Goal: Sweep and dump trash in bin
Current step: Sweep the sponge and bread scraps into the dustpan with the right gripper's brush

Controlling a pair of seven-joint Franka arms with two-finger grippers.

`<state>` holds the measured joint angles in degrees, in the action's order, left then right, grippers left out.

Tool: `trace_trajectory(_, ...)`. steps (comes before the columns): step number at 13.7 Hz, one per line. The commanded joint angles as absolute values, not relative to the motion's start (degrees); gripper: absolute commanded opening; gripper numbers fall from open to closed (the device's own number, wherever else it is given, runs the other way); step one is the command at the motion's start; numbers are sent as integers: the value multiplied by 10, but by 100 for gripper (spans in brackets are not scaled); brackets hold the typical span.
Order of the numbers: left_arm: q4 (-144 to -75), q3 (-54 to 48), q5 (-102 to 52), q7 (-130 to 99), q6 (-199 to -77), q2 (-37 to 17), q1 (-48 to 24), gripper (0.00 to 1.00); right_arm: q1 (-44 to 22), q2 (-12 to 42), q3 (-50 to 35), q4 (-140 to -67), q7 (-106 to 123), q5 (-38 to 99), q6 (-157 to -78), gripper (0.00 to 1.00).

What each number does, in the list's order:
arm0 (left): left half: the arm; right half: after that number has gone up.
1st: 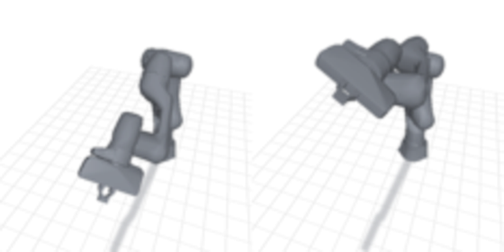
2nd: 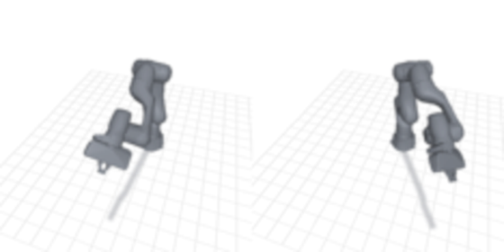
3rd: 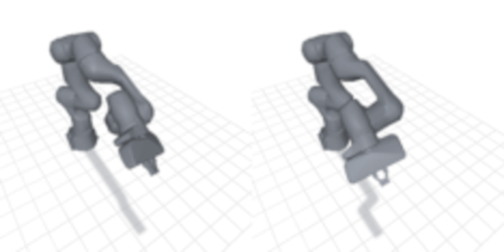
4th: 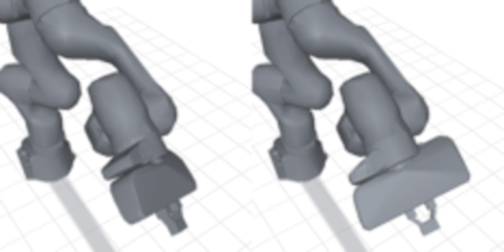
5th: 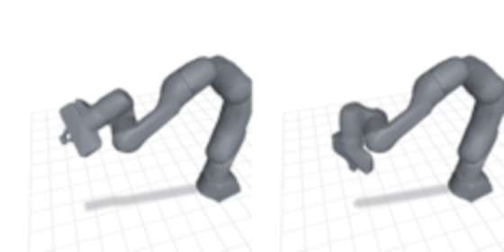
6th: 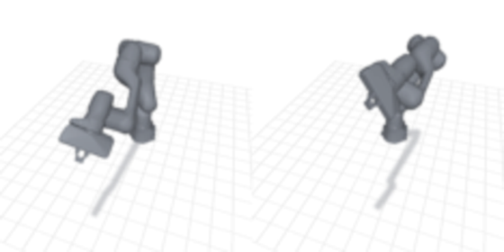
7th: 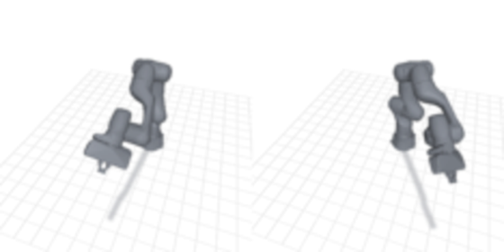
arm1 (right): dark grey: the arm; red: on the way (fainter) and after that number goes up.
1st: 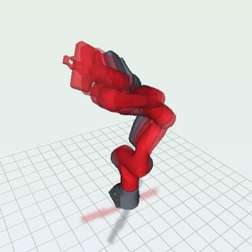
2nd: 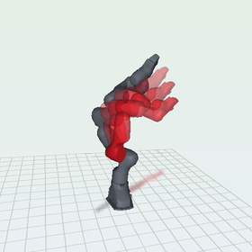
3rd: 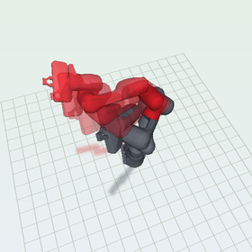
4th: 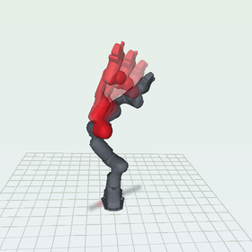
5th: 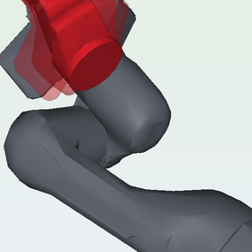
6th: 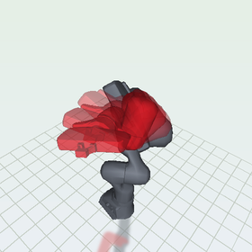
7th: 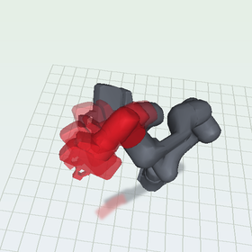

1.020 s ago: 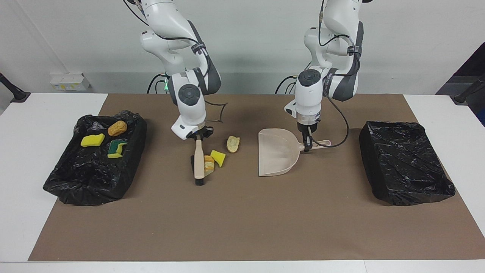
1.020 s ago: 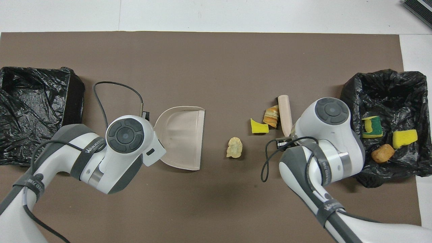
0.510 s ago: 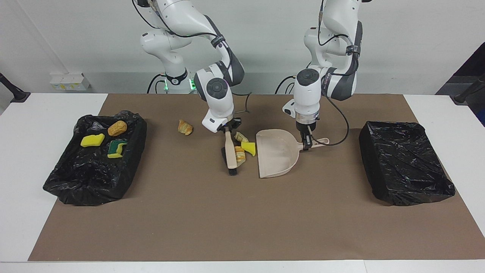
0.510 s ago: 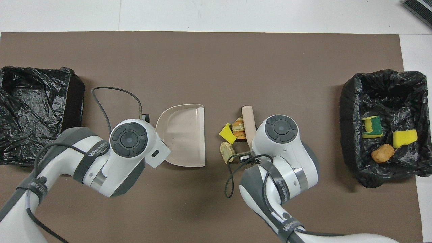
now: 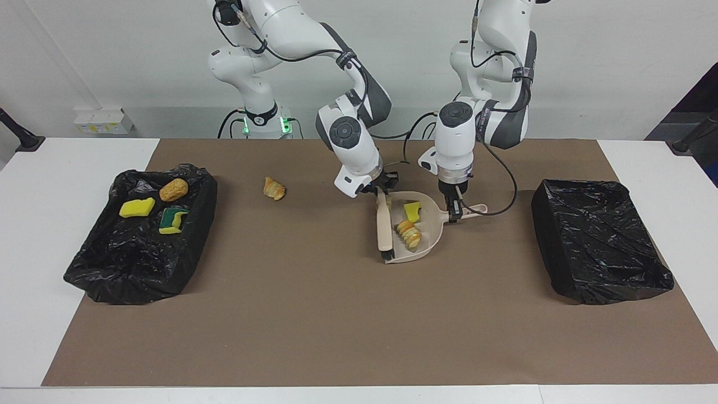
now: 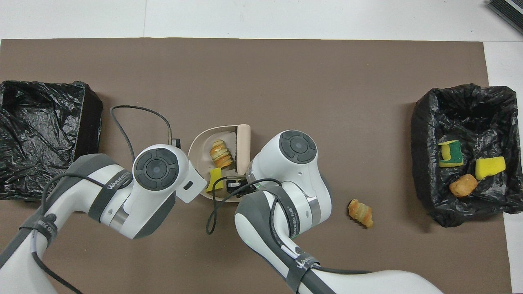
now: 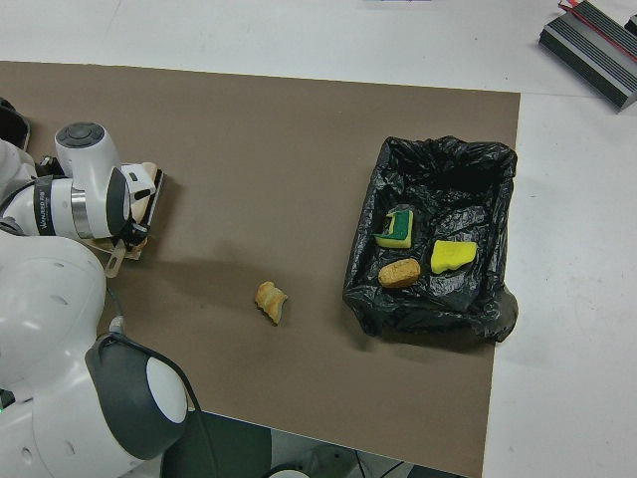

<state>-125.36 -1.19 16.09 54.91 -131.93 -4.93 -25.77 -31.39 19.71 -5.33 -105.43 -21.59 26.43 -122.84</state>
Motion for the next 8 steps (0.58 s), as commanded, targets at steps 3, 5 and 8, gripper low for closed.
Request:
trace_trajectory(3,-1280,-8,169,531,-1319,-37,-261,0,-282,184,-48,-1006,-223,280,-1148,0)
trace_trajectory(5,-1280,-8,169,530,-1319,-37,-261,0,-264,157,-43,-1007,-224,252,-1094,0)
trace_trajectory(8,-1283,-8,169,526,-1319,-36,-261,0,-226,141,-40,-1010,-225,194,-1034,0)
